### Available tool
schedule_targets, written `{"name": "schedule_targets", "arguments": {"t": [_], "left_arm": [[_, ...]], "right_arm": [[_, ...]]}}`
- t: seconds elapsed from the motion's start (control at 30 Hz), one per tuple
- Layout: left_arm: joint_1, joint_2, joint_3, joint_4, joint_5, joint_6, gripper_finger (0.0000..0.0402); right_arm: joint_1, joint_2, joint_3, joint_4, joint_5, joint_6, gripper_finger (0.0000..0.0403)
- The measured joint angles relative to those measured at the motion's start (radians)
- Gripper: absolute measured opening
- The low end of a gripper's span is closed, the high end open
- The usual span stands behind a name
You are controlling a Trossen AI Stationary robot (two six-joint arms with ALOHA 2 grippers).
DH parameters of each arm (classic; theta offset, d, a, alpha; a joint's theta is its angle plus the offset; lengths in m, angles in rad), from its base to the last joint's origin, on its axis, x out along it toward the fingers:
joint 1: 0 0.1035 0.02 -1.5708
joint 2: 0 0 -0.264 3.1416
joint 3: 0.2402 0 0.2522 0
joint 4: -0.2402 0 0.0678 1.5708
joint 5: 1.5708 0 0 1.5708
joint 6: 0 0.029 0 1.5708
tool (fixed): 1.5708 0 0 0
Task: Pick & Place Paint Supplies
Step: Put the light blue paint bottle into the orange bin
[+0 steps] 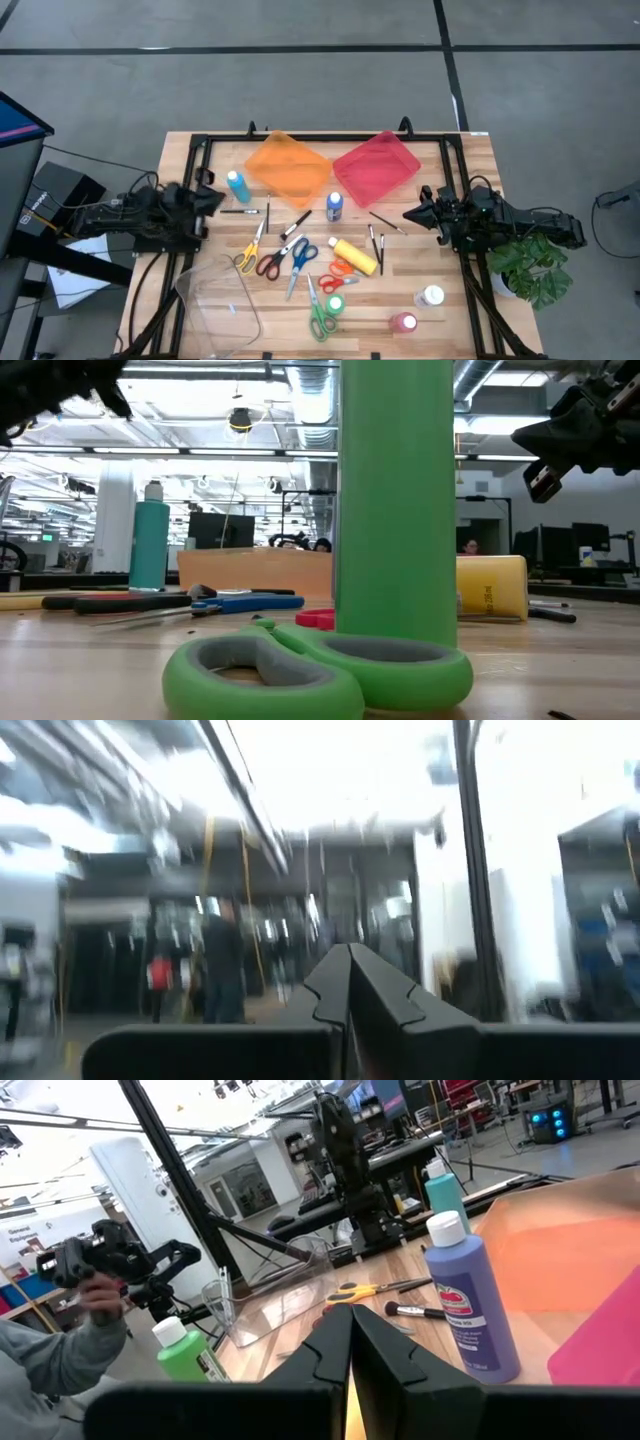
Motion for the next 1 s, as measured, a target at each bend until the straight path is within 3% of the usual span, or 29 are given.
{"name": "schedule_targets", "arguments": {"t": [0.23,0.37,0.47,0.57,0.8,0.9,1.0], "left_arm": [[-0.006,0.000,0.000,0.152,0.022,-0.087,0.0000],[-0.006,0.028,0.025,0.134,-0.147,-0.045,0.0000],[-0.006,0.095,0.134,-0.025,-0.256,-0.046,0.0000],[-0.006,0.222,0.303,-0.295,-0.319,-0.045,0.0000],[-0.006,0.587,0.694,-0.890,-0.603,-0.089,0.0004],[-0.006,0.702,0.790,-1.017,-0.647,-0.121,0.0028],[-0.006,0.770,0.825,-1.042,-0.723,-0.138,0.0072]], "right_arm": [[0.000,0.000,0.000,0.000,0.001,0.000,0.0008],[0.000,0.000,0.000,0.000,0.069,-0.011,0.0008],[0.000,0.000,0.000,-0.004,0.172,-0.011,0.0008],[0.000,0.000,0.000,-0.005,0.250,-0.011,0.0008],[0.000,0.000,0.000,-0.008,0.283,-0.011,0.0008],[0.000,0.000,0.000,-0.010,0.283,-0.011,0.0008],[0.000,0.000,0.000,-0.011,0.284,-0.011,0.0009]]}}
